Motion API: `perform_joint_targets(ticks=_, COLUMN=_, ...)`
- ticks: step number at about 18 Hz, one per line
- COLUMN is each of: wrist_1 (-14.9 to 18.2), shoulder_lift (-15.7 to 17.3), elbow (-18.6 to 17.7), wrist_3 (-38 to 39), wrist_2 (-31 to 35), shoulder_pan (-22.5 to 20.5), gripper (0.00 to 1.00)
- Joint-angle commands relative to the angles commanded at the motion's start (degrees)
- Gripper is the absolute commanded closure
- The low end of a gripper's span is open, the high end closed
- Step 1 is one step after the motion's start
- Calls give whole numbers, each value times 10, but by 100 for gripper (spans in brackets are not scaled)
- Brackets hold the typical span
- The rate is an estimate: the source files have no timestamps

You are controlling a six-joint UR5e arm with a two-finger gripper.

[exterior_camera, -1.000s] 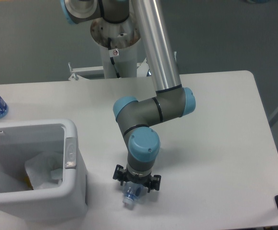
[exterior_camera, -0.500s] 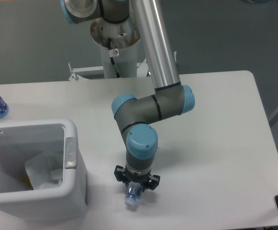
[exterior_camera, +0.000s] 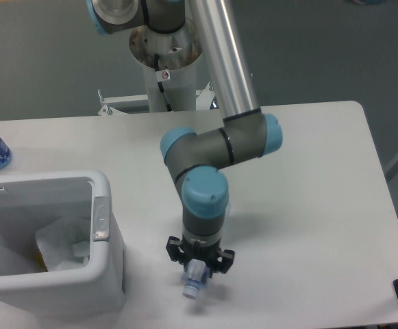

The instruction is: Place the trash in the trash can

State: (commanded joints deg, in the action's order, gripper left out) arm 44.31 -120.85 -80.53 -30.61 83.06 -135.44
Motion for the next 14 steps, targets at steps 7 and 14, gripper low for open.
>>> perform_joint_targets(ticks=7, wrist_1=-28, shoulder_lift=16, elbow=144, wrist_3=212, wrist_2=-8, shoulder_pan=-1, gripper=41)
perform_joint_targets(ticks=14, wrist_1=-41, shoulder_lift=68, elbow=167, wrist_3=265, wrist_2=-12, shoulder_pan=36, gripper=41)
